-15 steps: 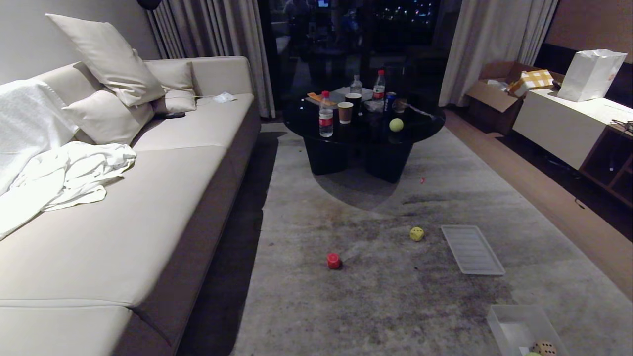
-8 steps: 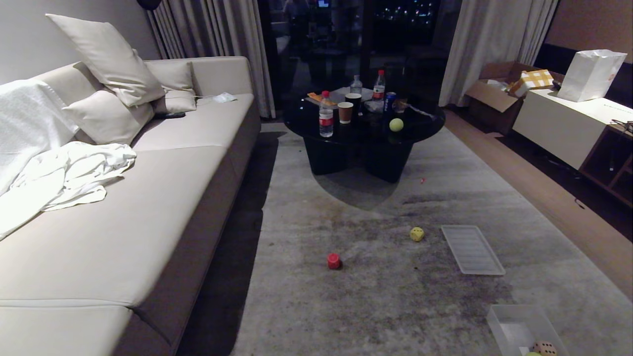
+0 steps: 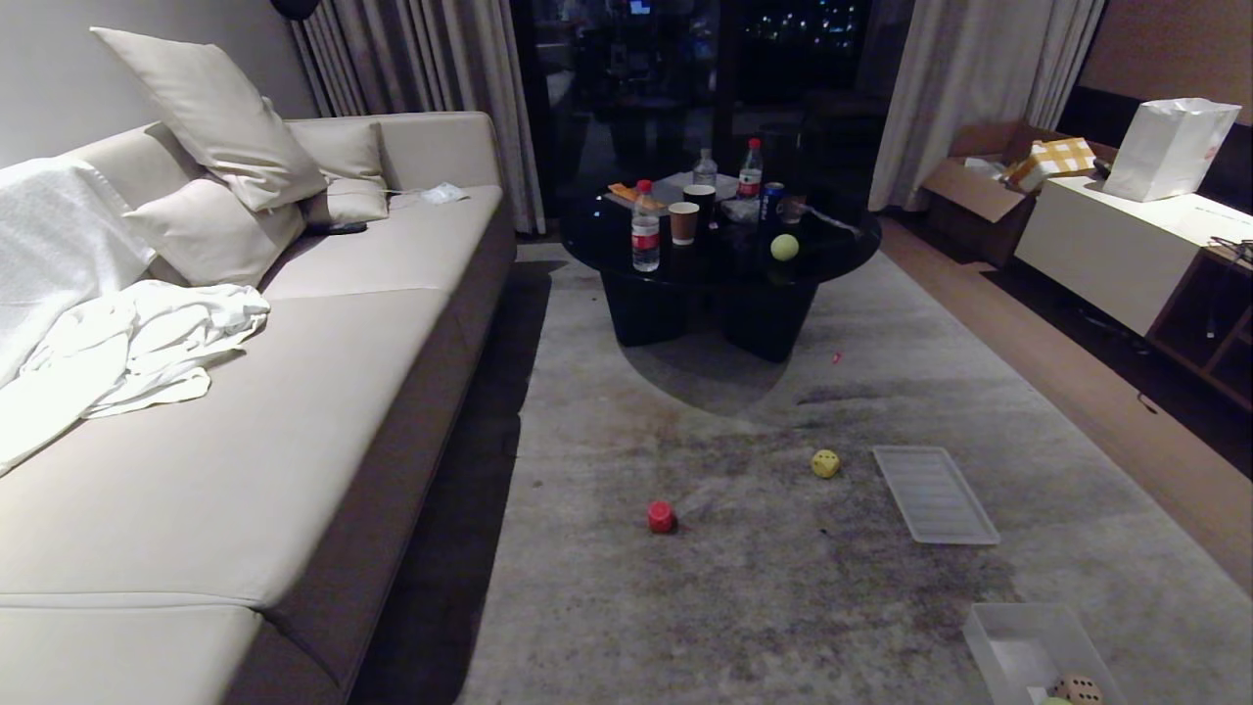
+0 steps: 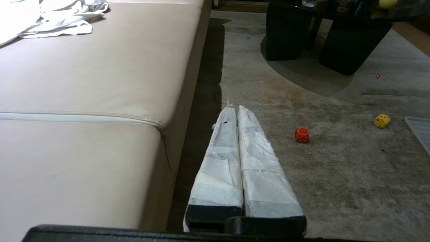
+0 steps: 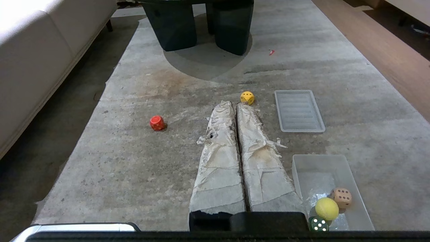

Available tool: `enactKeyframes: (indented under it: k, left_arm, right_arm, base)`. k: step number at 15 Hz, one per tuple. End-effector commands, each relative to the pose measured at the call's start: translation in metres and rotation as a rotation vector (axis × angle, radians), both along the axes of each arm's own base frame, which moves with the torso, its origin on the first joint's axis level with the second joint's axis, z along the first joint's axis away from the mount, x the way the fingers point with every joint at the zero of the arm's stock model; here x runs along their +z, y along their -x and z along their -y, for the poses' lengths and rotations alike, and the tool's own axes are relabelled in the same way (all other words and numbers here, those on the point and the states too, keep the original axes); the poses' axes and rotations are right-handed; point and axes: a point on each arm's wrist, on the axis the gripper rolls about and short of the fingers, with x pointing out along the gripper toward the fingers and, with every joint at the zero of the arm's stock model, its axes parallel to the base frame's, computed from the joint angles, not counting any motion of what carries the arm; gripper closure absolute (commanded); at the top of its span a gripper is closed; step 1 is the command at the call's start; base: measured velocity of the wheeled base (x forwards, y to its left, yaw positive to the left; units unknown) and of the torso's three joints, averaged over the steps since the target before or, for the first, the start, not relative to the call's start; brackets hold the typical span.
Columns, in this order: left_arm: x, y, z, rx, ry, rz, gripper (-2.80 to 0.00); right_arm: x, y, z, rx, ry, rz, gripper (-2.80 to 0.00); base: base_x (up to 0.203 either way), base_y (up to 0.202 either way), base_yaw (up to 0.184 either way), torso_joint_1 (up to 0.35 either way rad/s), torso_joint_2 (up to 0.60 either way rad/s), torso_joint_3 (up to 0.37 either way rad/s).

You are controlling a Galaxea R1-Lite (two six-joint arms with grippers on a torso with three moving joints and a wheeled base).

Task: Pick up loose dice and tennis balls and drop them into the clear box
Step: Find toys out of the box

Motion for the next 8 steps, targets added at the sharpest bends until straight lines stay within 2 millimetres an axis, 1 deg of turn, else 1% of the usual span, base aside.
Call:
enactKeyframes:
  k: [1, 8]
  left_arm:
    - [-0.0004, -0.0002, 0.0000, -0.001, 0.001, -0.003, 0.00]
    - [-0.0004, -0.0002, 0.0000, 0.001, 0.002, -0.003, 0.00]
  right_arm:
    - [-0.0029, -0.0009, 0.0000, 0.000, 0.000, -0.012, 0.00]
    - [-0.0033, -0.0010, 0.0000, 0.000, 0.000, -0.013, 0.00]
  base:
    - [0.000, 0.000, 0.000, 0.000, 0.00, 0.000]
    - [0.000, 0.000, 0.000, 0.000, 0.00, 0.000]
